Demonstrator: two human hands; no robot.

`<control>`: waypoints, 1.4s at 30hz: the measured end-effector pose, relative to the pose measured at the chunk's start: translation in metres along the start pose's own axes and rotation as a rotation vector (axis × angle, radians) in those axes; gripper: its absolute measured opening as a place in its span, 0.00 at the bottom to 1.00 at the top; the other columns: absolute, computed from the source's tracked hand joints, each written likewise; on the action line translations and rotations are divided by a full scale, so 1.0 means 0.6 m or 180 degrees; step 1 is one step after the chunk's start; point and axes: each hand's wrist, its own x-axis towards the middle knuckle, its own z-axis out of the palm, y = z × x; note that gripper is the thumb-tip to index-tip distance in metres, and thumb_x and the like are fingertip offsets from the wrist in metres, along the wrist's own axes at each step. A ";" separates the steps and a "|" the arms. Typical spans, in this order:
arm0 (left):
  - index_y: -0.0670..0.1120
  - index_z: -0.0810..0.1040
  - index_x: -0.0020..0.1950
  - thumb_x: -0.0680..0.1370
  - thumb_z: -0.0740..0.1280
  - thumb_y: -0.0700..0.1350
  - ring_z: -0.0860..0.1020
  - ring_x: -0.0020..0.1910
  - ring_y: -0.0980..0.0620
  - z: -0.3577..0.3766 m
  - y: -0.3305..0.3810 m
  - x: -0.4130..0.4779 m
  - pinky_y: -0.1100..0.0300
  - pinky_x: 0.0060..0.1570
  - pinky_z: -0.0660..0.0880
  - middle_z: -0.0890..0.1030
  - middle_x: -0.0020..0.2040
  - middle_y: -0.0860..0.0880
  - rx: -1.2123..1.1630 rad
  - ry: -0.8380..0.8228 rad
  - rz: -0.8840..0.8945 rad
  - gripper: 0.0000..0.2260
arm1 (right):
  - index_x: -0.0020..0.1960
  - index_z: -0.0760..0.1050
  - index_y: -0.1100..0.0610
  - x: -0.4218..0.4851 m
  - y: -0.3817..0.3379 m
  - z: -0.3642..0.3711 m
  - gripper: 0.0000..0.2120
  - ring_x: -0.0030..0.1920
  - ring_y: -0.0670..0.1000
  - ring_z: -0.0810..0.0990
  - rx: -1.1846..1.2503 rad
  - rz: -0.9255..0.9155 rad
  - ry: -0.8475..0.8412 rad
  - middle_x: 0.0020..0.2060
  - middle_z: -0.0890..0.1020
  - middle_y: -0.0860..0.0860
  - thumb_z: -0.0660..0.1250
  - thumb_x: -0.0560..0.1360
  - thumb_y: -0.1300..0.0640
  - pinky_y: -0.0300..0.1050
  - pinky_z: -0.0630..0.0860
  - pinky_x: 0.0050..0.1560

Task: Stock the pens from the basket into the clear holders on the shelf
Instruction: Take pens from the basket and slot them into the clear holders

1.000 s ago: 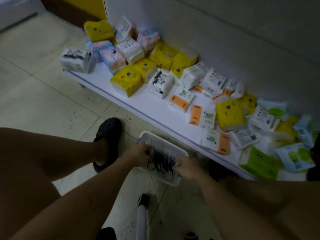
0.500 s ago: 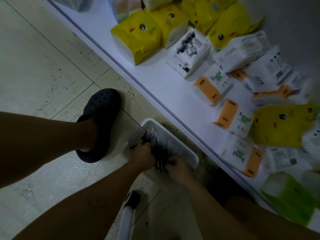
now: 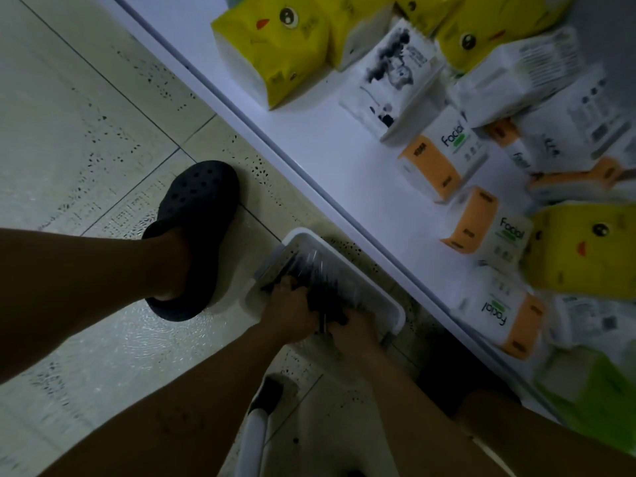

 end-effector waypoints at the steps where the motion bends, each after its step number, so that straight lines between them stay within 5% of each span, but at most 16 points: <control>1: 0.46 0.75 0.65 0.77 0.65 0.50 0.60 0.69 0.39 0.002 -0.001 0.002 0.51 0.69 0.63 0.61 0.72 0.41 -0.0027 -0.0054 -0.0027 0.18 | 0.48 0.76 0.58 0.001 0.000 0.000 0.09 0.35 0.49 0.71 -0.0025 0.0026 -0.0013 0.39 0.75 0.54 0.60 0.80 0.55 0.40 0.66 0.34; 6: 0.49 0.75 0.64 0.76 0.64 0.53 0.56 0.72 0.38 0.012 0.008 0.003 0.50 0.71 0.58 0.69 0.69 0.44 -0.0037 -0.0282 0.0013 0.18 | 0.38 0.71 0.51 0.001 0.003 -0.002 0.12 0.34 0.48 0.70 0.0128 -0.0024 0.0137 0.44 0.73 0.55 0.60 0.79 0.61 0.37 0.64 0.32; 10: 0.48 0.76 0.61 0.72 0.65 0.56 0.58 0.70 0.38 0.017 0.012 0.009 0.48 0.68 0.62 0.67 0.70 0.42 -0.0087 -0.0114 -0.0217 0.21 | 0.52 0.80 0.60 -0.014 0.013 0.000 0.07 0.47 0.52 0.78 0.0087 -0.0295 0.0623 0.55 0.77 0.54 0.64 0.77 0.62 0.43 0.74 0.48; 12: 0.44 0.77 0.60 0.74 0.68 0.48 0.61 0.70 0.40 0.019 0.015 0.011 0.53 0.66 0.64 0.69 0.67 0.40 -0.0373 0.0038 -0.0298 0.16 | 0.47 0.77 0.57 -0.021 0.016 -0.005 0.01 0.47 0.51 0.78 0.0185 -0.0263 0.0736 0.51 0.79 0.53 0.68 0.76 0.61 0.46 0.76 0.52; 15: 0.42 0.79 0.57 0.74 0.71 0.45 0.74 0.60 0.44 0.017 0.014 0.009 0.54 0.62 0.72 0.76 0.61 0.41 -0.0836 0.0575 -0.0389 0.14 | 0.43 0.75 0.53 -0.032 0.017 -0.017 0.06 0.44 0.48 0.77 0.0307 -0.0227 0.0752 0.40 0.78 0.46 0.69 0.75 0.62 0.39 0.73 0.42; 20: 0.41 0.79 0.53 0.73 0.71 0.36 0.80 0.50 0.44 0.001 0.019 -0.018 0.48 0.51 0.79 0.81 0.52 0.42 -0.1468 0.0845 -0.0465 0.10 | 0.48 0.74 0.56 -0.057 0.016 -0.029 0.06 0.44 0.49 0.78 0.0468 -0.0246 0.1022 0.42 0.79 0.49 0.68 0.75 0.64 0.36 0.73 0.38; 23: 0.43 0.70 0.65 0.74 0.71 0.41 0.78 0.57 0.44 -0.010 0.025 -0.037 0.50 0.56 0.76 0.80 0.57 0.44 -0.1587 0.0813 -0.0266 0.21 | 0.57 0.70 0.55 -0.087 0.003 -0.038 0.14 0.47 0.49 0.78 0.0872 -0.0446 0.1042 0.47 0.79 0.48 0.68 0.75 0.64 0.49 0.80 0.49; 26: 0.45 0.56 0.76 0.75 0.71 0.46 0.71 0.67 0.43 -0.028 0.042 -0.066 0.45 0.65 0.70 0.72 0.69 0.44 -0.1510 0.0595 -0.0002 0.34 | 0.66 0.67 0.50 -0.128 -0.004 -0.048 0.21 0.50 0.47 0.75 0.0905 -0.0708 0.1061 0.45 0.71 0.38 0.66 0.76 0.64 0.43 0.75 0.51; 28: 0.47 0.53 0.77 0.76 0.69 0.44 0.69 0.69 0.43 -0.037 0.057 -0.091 0.45 0.66 0.69 0.69 0.71 0.44 -0.1318 0.0523 0.0151 0.35 | 0.67 0.68 0.49 -0.153 -0.003 -0.051 0.21 0.47 0.49 0.77 0.0946 -0.0740 0.0988 0.47 0.76 0.43 0.64 0.77 0.64 0.44 0.76 0.46; 33: 0.51 0.57 0.75 0.75 0.63 0.36 0.76 0.59 0.41 -0.059 0.101 -0.163 0.46 0.58 0.76 0.75 0.65 0.43 -0.1282 0.0523 0.0314 0.30 | 0.61 0.72 0.52 -0.216 -0.013 -0.059 0.13 0.43 0.57 0.82 0.0824 -0.0785 0.1115 0.49 0.80 0.55 0.66 0.78 0.59 0.55 0.82 0.44; 38: 0.50 0.64 0.73 0.80 0.62 0.42 0.79 0.45 0.47 -0.098 0.171 -0.232 0.58 0.42 0.77 0.80 0.49 0.43 -0.1538 0.0781 0.1048 0.21 | 0.54 0.74 0.56 -0.284 -0.035 -0.087 0.07 0.39 0.50 0.82 0.1054 -0.1155 0.1433 0.44 0.82 0.53 0.68 0.76 0.61 0.41 0.79 0.36; 42: 0.52 0.70 0.69 0.79 0.65 0.49 0.78 0.33 0.48 -0.147 0.218 -0.289 0.48 0.39 0.79 0.79 0.38 0.42 -0.1629 0.1035 0.1596 0.18 | 0.49 0.74 0.52 -0.344 -0.063 -0.121 0.08 0.40 0.54 0.83 0.1281 -0.1509 0.1855 0.42 0.82 0.54 0.72 0.74 0.58 0.49 0.80 0.40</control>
